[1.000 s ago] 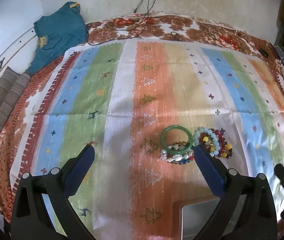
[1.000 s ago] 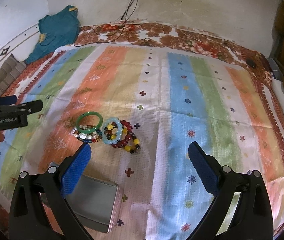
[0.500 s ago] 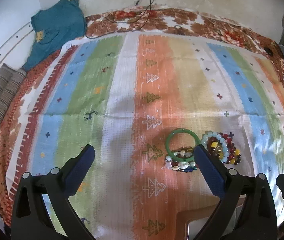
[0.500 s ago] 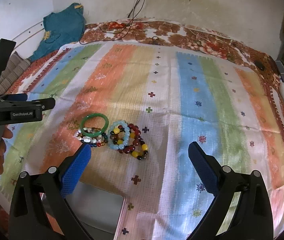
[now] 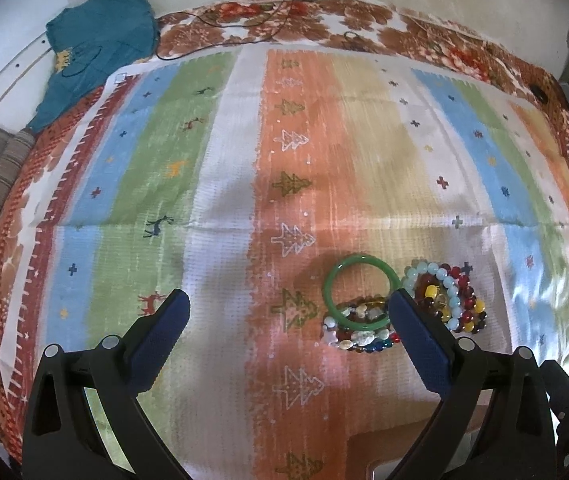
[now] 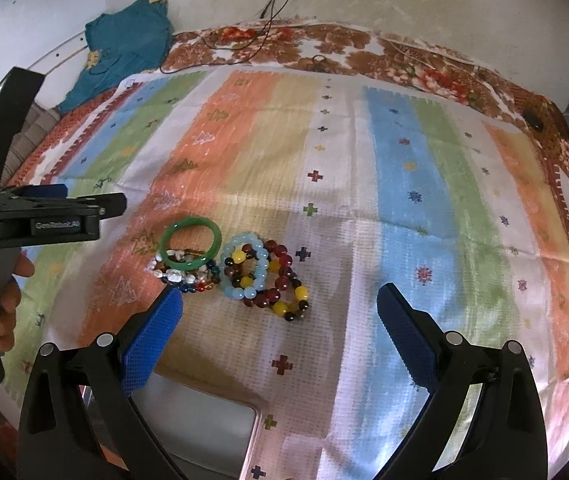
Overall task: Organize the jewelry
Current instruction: 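Move both grippers forward toward the bracelet cluster beside the tin, then grasp the green jade bangle with the left gripper while the right grasps the light-blue bead bracelet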
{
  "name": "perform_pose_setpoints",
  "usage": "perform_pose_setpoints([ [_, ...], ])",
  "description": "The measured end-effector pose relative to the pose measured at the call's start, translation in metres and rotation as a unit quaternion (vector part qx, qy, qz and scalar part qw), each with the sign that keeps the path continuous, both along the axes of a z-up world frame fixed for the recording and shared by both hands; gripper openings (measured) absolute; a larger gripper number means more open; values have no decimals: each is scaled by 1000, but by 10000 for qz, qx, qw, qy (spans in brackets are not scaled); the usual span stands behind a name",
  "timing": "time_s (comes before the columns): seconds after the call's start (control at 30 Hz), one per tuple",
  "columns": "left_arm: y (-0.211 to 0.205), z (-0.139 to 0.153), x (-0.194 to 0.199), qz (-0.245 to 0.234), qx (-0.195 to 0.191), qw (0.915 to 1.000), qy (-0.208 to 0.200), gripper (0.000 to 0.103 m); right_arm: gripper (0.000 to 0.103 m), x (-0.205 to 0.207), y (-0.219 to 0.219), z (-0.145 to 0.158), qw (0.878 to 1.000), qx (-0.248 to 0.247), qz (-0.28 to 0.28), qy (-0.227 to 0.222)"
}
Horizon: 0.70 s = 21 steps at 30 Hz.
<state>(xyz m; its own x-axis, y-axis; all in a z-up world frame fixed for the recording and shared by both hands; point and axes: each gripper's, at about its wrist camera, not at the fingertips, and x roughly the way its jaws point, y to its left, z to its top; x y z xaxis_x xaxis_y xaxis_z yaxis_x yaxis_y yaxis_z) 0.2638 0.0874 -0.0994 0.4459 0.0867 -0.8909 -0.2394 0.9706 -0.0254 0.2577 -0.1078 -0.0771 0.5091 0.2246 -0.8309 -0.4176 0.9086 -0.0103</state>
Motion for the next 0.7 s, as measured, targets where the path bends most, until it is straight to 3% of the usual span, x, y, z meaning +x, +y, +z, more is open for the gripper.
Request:
perform_pose_setpoints([
  [0.43, -8, -28, 23, -309, -13, 9990, 308, 96, 98, 21, 12, -25, 9990, -23, 16, 435],
  [0.5, -7, -31, 25, -325, -31, 9989, 339, 96, 93, 23, 13, -26, 9988, 49, -6, 495],
  [0.7, -8, -41, 31, -389, -59, 9982, 443, 91, 88, 29, 19, -29, 9976, 230, 30, 651],
])
